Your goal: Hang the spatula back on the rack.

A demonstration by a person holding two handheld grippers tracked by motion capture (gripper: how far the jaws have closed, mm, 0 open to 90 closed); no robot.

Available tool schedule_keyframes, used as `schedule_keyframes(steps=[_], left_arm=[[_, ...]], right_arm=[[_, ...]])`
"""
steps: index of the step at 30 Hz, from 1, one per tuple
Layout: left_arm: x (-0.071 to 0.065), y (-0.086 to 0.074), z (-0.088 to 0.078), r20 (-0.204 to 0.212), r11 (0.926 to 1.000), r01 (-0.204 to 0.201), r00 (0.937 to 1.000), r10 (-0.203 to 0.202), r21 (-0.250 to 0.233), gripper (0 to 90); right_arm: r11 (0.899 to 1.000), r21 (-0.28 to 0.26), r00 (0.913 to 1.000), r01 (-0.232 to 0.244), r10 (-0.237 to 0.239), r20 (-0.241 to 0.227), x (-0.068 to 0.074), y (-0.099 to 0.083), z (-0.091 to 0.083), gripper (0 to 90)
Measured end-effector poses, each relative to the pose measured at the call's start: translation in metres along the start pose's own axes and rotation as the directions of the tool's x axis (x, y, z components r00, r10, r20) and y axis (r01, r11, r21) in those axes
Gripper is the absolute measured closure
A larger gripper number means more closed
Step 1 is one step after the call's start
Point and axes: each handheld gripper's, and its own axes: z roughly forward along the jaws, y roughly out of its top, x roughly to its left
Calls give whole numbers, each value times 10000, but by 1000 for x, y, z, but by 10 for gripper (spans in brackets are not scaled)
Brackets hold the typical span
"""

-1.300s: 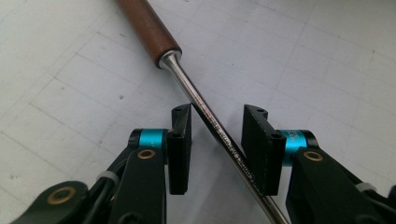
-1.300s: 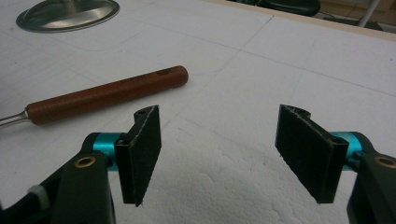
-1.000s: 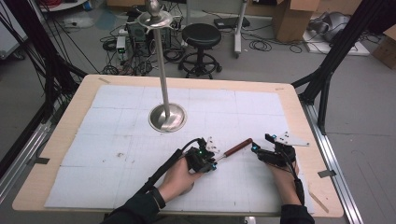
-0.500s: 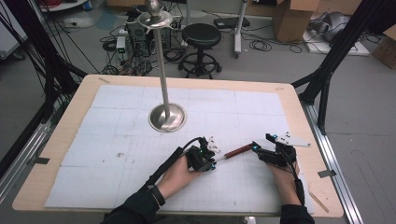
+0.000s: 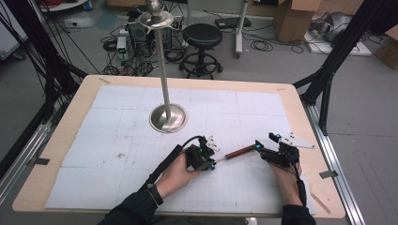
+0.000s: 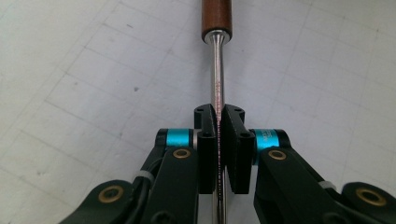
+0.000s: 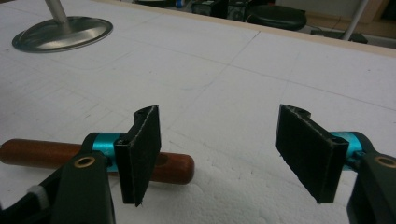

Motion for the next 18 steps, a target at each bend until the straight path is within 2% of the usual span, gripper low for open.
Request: schedule_keyframes(steps=[3, 6, 7, 8, 10, 11, 13, 14, 15, 16, 18], left_arm=[[4, -2, -6, 79, 9998, 96, 9999, -94, -163, 844], [7, -5, -14, 99, 9991, 125, 9999, -122, -396, 844], [7, -5, -14, 99, 9991, 125, 9999, -122, -396, 844], [8, -7, -20, 36, 9980, 125, 9999, -123, -627, 845], [10, -8, -25, 48, 9981, 66, 10000, -63, -612, 844], [13, -11, -32, 16, 9958, 149, 9999, -149, -903, 845], [14, -12, -36, 9, 9949, 95, 10000, -95, -1001, 845], [16, -16, -47, -66, 9909, 110, 9999, -120, -1343, 845], [16, -16, -47, -66, 9909, 110, 9999, -120, -1343, 845], [18, -19, -58, -182, 9875, 69, 9998, -99, -1574, 845], [21, -23, -69, -274, 9815, 31, 9996, -85, -1916, 845]], right_arm=[[9993, -374, 9998, 2, 5, 185, -1, 1, -5, 313], [9967, -775, 9988, -227, 260, 423, -3, 2, -10, 314], [9960, -832, 9981, -339, 381, 488, -3, 2, -11, 314], [9954, -882, 9974, -383, 434, 568, -5, 2, -12, 314], [9945, -907, 9967, -527, 581, 571, -6, 2, -13, 314], [9946, -885, 9965, -541, 594, 581, -6, 1, -12, 314], [9947, -875, 9965, -533, 587, 601, -6, 1, -12, 314], [9948, -894, 9967, -487, 542, 599, -6, 1, -12, 314], [9948, -894, 9967, -487, 542, 599, -6, 1, -12, 314], [9949, -892, 9969, -462, 517, 596, -5, 1, -12, 314], [9950, -868, 9969, -499, 550, 566, -5, 1, -11, 314]])
